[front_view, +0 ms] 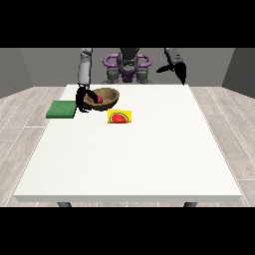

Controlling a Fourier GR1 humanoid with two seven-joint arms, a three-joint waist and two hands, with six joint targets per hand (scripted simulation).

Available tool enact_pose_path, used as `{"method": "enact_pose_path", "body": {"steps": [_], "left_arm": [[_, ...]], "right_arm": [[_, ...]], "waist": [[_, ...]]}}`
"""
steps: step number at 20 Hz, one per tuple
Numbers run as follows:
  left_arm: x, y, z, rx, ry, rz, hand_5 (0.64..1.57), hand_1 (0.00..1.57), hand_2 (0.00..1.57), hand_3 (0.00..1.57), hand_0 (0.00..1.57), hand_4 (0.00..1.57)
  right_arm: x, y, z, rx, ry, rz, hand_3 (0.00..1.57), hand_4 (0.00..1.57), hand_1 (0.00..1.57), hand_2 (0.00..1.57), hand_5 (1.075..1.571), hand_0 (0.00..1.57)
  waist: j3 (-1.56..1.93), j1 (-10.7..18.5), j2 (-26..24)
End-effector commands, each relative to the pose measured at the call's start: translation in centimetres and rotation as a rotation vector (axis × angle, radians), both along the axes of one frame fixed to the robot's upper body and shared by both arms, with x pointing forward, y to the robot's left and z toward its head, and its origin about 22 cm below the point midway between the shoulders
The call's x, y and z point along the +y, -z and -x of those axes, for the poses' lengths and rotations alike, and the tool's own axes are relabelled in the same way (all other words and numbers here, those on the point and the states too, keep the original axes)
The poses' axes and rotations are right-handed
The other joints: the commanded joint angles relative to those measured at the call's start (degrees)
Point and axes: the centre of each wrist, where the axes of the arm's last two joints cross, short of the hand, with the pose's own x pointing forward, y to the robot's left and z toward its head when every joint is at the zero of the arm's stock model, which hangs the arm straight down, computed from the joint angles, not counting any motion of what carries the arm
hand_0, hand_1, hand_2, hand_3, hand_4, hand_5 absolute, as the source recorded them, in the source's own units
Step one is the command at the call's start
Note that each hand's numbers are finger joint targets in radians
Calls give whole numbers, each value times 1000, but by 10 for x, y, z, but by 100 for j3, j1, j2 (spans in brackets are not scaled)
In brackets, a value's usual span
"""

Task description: Pick the cup and pour the ball into the bowl, then pick the bowl and place it on the pad

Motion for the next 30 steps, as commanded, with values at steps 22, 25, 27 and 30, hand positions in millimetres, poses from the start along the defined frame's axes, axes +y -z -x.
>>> {"method": "enact_pose_path", "body": {"steps": [22,25,27,30], "left_arm": [[87,40,18,193,-158,34,1431,0,0,0,0,1024],[69,61,26,124,-148,73,1448,0,0,0,0,1096],[77,44,17,112,-148,69,1481,0,0,0,0,1217],[144,0,17,38,-148,98,1525,0,0,0,0,1311]], "right_arm": [[-51,-120,-58,373,129,126,728,777,1571,1571,1571,1571],[-81,-146,-62,302,149,123,728,777,1571,1571,1571,1571],[-102,-161,-62,310,148,151,466,834,1571,1571,1570,1571],[-136,-137,-30,255,211,164,0,911,1571,1571,1571,1571]], "waist": [[258,-906,-983],[258,-753,-580],[258,-717,-529],[264,-498,-268]]}}
